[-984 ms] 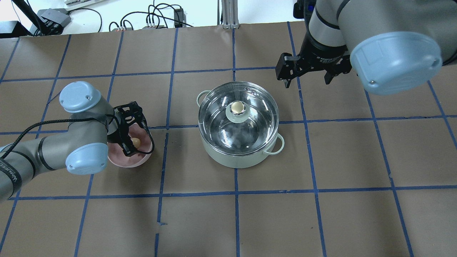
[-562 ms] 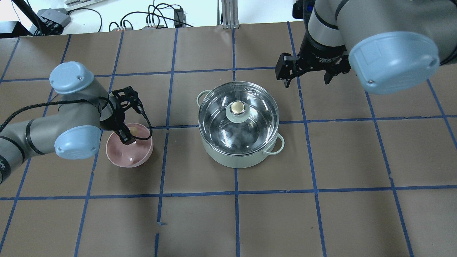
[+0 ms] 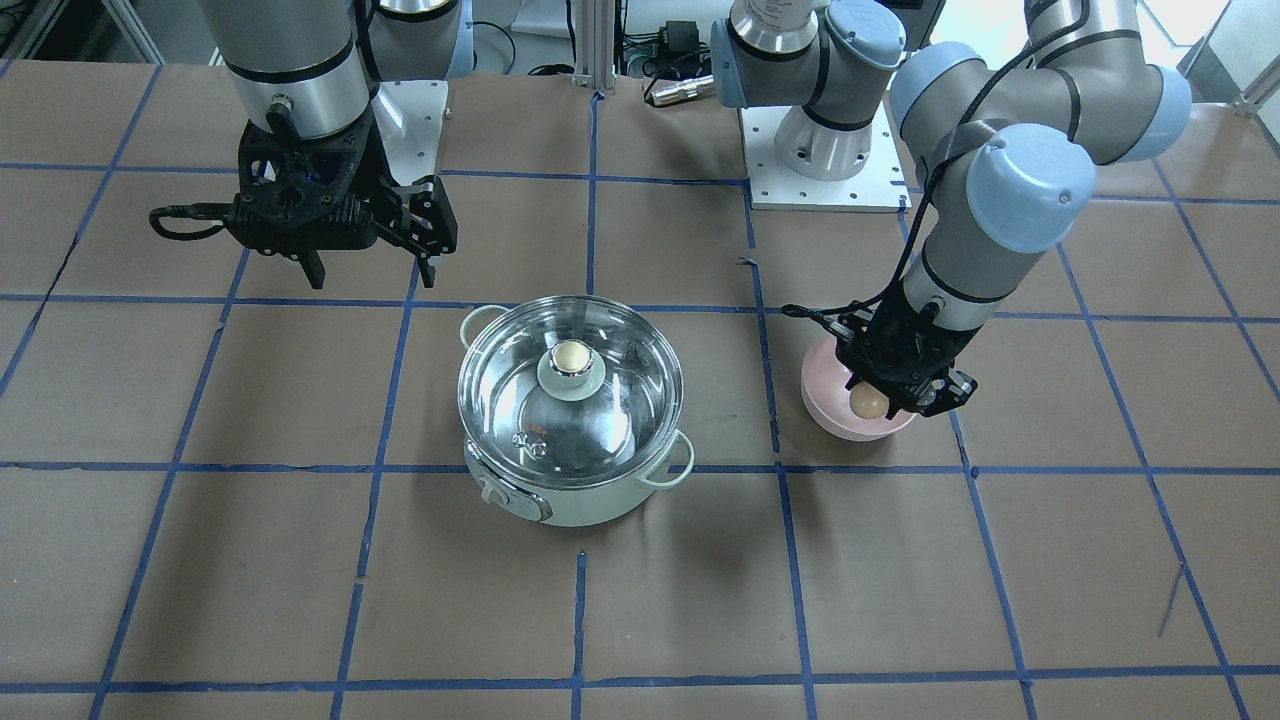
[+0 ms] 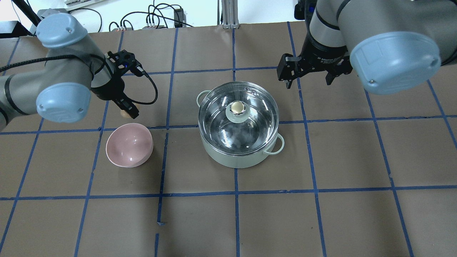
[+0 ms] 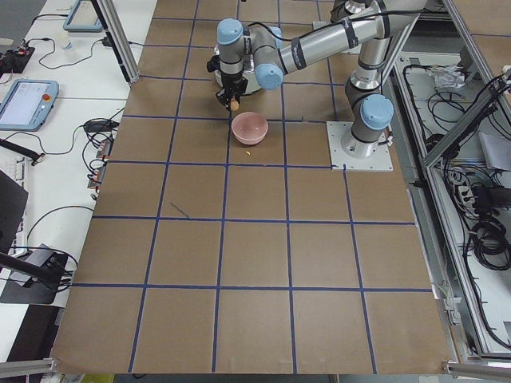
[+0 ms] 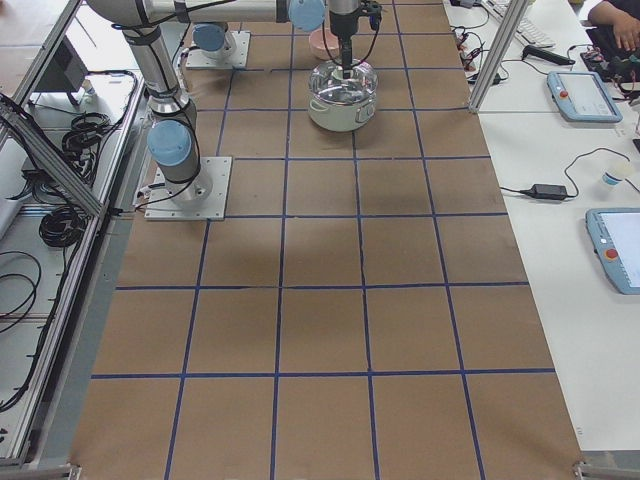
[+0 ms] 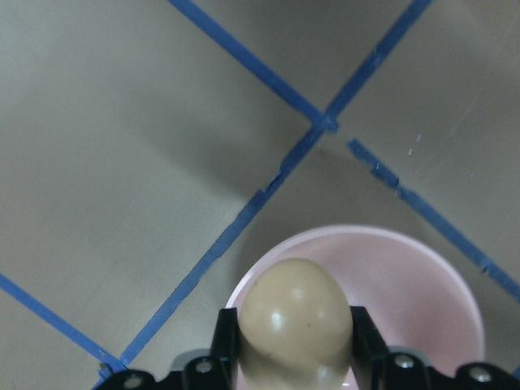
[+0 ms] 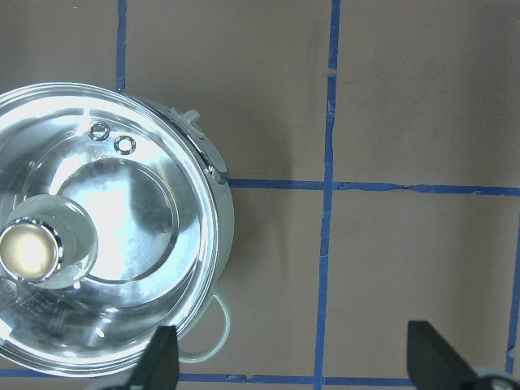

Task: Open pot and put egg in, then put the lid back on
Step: 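Lift the egg out of the bowl with the left gripper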

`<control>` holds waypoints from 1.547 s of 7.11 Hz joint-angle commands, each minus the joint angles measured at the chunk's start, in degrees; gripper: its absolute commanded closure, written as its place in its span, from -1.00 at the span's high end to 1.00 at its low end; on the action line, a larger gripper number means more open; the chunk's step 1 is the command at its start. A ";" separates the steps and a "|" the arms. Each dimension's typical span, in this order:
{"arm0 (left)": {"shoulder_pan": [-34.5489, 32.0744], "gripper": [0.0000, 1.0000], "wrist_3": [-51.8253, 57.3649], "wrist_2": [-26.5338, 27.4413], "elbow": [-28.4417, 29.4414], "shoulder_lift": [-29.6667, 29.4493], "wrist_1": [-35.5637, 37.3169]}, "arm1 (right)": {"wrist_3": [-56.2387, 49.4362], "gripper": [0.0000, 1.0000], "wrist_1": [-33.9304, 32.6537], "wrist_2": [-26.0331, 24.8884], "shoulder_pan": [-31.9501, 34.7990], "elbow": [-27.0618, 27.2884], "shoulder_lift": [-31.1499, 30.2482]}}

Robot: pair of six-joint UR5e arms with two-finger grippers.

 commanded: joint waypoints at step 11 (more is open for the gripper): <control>-9.13 -0.85 -42.05 -0.25 11.27 3.68 -13.68 | 5.03 1.00 -0.07 1.14 3.23 -0.03 0.38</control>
